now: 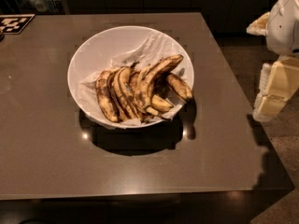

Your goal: Pick banana from white bowl

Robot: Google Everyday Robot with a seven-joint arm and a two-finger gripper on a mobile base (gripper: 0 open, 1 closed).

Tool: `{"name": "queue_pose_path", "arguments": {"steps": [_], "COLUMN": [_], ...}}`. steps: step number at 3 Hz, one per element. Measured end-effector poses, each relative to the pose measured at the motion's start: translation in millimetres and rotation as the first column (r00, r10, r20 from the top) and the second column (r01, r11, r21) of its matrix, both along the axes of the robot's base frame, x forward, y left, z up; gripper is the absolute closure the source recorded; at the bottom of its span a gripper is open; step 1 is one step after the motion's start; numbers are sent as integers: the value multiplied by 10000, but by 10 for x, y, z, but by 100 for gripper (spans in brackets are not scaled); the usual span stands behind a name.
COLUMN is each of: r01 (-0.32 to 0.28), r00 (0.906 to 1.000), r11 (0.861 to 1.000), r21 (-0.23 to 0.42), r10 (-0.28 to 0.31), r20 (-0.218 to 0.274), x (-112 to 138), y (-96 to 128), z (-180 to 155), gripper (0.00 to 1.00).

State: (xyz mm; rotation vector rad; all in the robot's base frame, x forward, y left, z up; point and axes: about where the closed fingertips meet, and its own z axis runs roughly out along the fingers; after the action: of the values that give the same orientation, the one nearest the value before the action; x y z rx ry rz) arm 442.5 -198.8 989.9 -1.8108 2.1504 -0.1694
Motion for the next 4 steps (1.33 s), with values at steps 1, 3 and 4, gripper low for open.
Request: {"name": "queue_pose_path", "arguments": {"steps": [1, 3, 4], "r01": [-808, -1204, -2174], "r00": [9963, 9913, 9736], "r11": [9954, 9915, 9746], "r21": [-505, -503, -546], "r10": [822, 1228, 2205], "r20": [261, 474, 588], "x": [57, 126, 285], "y": [191, 336, 649], "z": [99, 134, 182], "gripper": [0, 0, 0]}}
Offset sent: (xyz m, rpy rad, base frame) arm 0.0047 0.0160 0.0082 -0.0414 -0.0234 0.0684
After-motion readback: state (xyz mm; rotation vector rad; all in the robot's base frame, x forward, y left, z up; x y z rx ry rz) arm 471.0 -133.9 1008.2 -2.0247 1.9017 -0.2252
